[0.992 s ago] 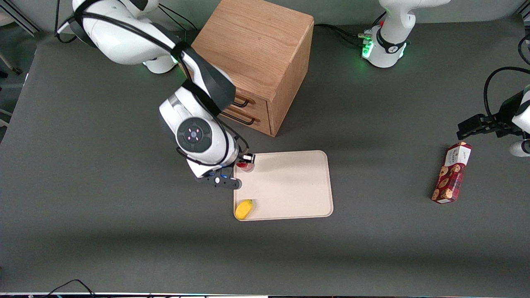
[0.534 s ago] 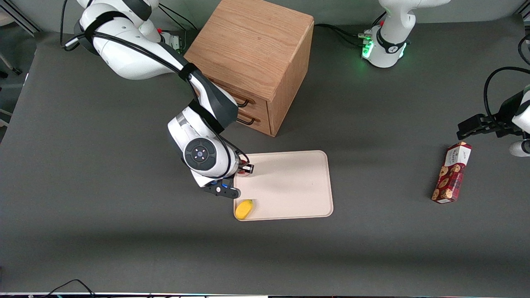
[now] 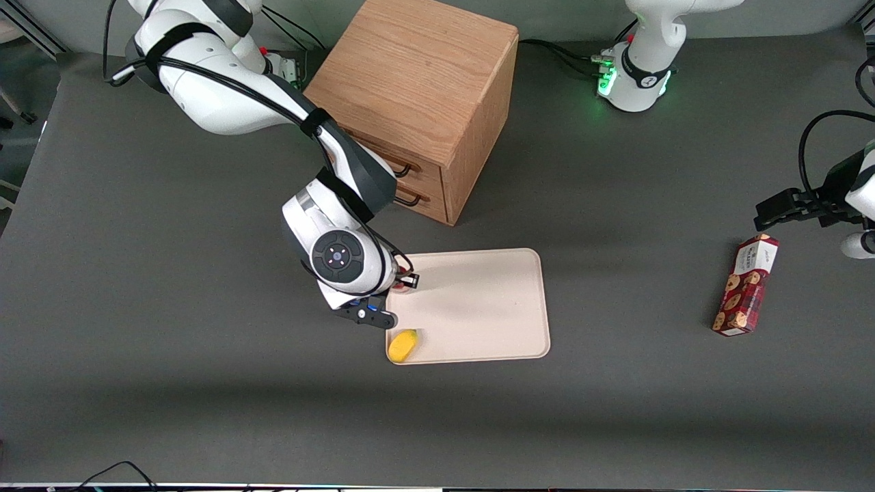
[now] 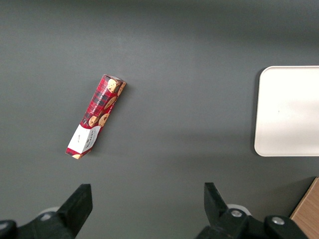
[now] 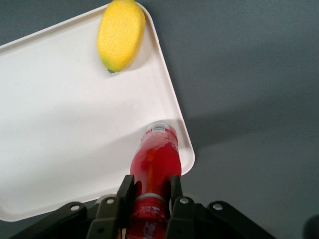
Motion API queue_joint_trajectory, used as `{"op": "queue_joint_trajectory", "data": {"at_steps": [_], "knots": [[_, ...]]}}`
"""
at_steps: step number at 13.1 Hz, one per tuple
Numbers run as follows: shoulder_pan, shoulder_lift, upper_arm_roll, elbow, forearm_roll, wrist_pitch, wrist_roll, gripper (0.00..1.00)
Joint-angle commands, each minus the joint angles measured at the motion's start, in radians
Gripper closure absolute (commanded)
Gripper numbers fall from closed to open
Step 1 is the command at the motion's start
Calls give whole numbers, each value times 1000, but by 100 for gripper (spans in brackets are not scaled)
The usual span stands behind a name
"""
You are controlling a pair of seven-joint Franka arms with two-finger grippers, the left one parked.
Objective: Place coke bottle on tray
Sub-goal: 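Open the right gripper to release the bottle and withdraw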
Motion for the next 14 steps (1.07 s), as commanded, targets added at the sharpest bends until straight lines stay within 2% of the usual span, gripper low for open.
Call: {"op": "queue_joint_trajectory", "data": {"at_steps": [1,2,3,4,5,6,9,11,13,14], "knots": [[10,-5,-4,2,-32,11,32,72],[10,-4,-4,0,-35,19,32,64],[10,-5,-4,-12,-35,34,32,45],[10,-5,-4,-26,-35,57,34,34],[8,-5,-4,-27,-35,63,35,13],[8,-13,-4,-27,-33,63,35,0],[-18,-97,-3,-29,-21,57,26,0],[-85,-213,3,-94,-19,49,-6,0],[-175,-360,3,-215,-16,54,-111,0],[-218,-429,2,-266,8,54,-150,0]]}}
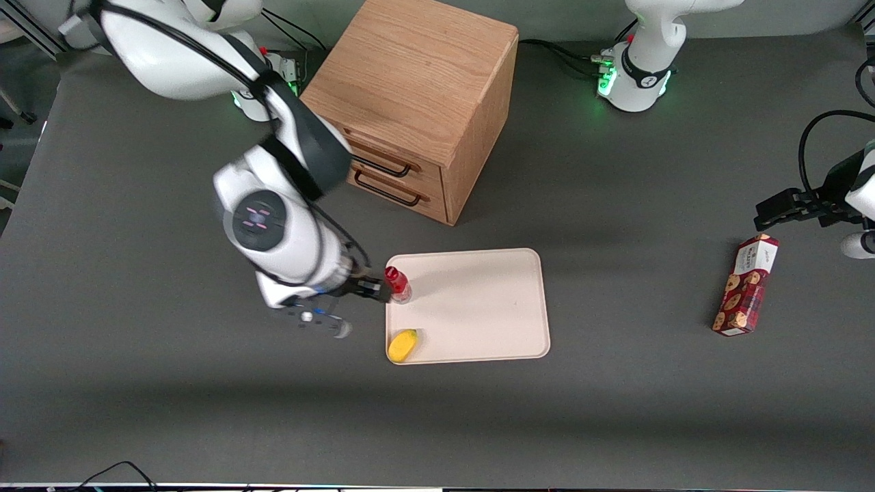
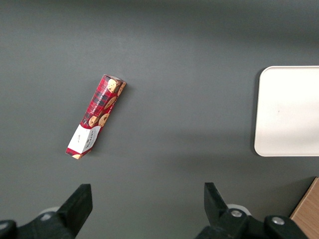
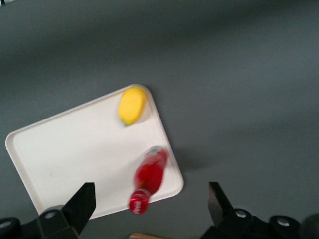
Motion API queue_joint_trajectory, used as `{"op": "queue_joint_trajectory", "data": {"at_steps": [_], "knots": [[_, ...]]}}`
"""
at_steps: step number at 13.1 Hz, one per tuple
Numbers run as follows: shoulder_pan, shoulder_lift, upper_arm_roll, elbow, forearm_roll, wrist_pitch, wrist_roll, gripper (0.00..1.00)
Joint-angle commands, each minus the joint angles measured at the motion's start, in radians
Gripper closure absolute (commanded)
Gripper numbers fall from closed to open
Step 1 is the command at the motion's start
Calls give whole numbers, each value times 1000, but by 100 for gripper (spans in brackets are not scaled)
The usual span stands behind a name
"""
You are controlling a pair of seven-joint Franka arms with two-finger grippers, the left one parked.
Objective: Place coke bottle on tray
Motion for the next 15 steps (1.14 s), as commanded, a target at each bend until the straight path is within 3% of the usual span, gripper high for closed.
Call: {"op": "queue_joint_trajectory", "data": {"at_steps": [1,5,7,9,15], "knots": [[-137,-253,0,-246,49,18,-122,0],[-332,-471,-20,-398,124,19,-389,0],[-340,-550,-112,-464,178,15,-556,0],[-343,-582,-176,-502,192,10,-656,0],[-355,-578,-207,-492,179,10,-763,0]]}}
